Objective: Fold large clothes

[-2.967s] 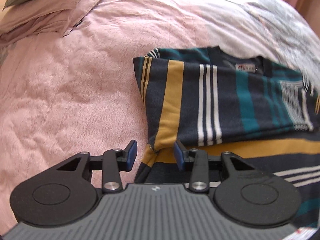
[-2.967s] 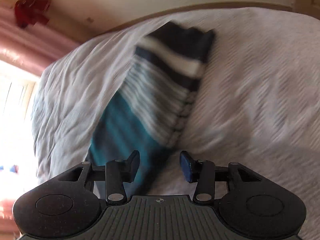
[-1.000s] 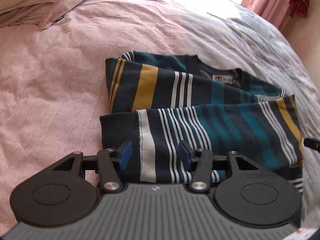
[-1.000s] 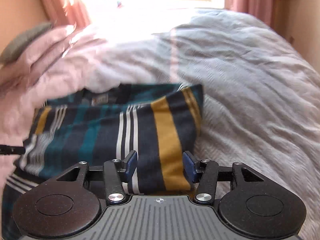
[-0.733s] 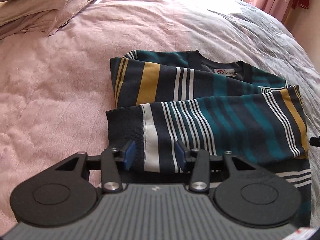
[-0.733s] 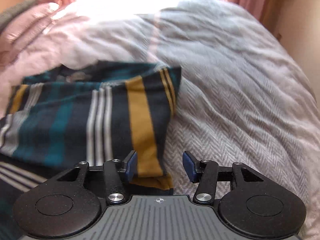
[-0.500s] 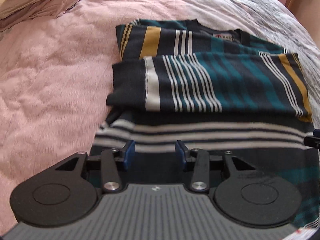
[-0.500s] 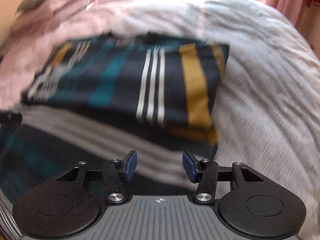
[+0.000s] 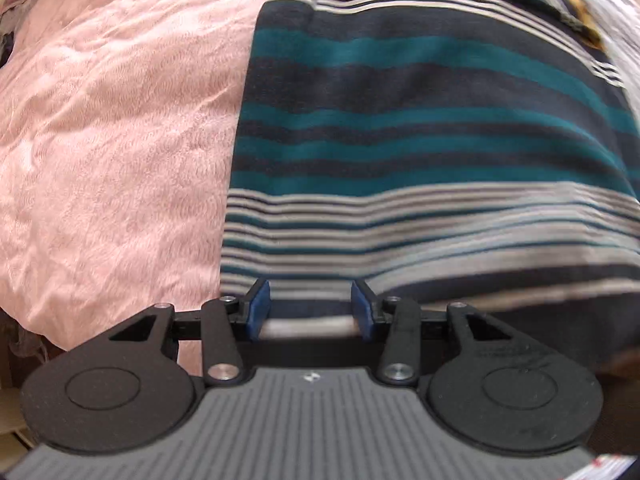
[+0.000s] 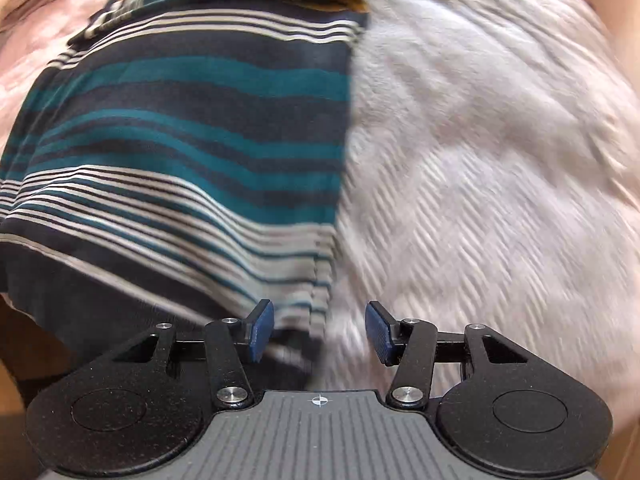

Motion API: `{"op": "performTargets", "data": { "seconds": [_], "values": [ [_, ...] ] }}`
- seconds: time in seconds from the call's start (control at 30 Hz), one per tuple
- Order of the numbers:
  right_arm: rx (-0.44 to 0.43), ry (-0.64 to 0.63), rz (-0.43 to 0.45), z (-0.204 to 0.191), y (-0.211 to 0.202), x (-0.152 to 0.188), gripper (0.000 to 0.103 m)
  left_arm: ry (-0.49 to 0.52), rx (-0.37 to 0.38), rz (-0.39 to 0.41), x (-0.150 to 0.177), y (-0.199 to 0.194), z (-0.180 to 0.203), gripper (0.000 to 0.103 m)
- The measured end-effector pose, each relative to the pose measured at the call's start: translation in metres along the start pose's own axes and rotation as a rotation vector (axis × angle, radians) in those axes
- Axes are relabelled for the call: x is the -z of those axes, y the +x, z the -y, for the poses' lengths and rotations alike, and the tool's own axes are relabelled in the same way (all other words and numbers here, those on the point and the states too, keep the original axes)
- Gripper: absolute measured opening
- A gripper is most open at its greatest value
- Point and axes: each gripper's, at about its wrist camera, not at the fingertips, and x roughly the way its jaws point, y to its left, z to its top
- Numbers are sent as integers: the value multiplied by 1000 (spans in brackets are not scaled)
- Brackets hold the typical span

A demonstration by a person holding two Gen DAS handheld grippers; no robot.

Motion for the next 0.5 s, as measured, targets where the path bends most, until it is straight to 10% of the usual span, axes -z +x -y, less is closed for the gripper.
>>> {"op": "performTargets", "data": {
  "seconds": [0.5],
  "values": [
    [-120, 205, 187, -68, -154, 54, 49, 12, 95, 216, 62, -187, -28, 60]
  ]
}}
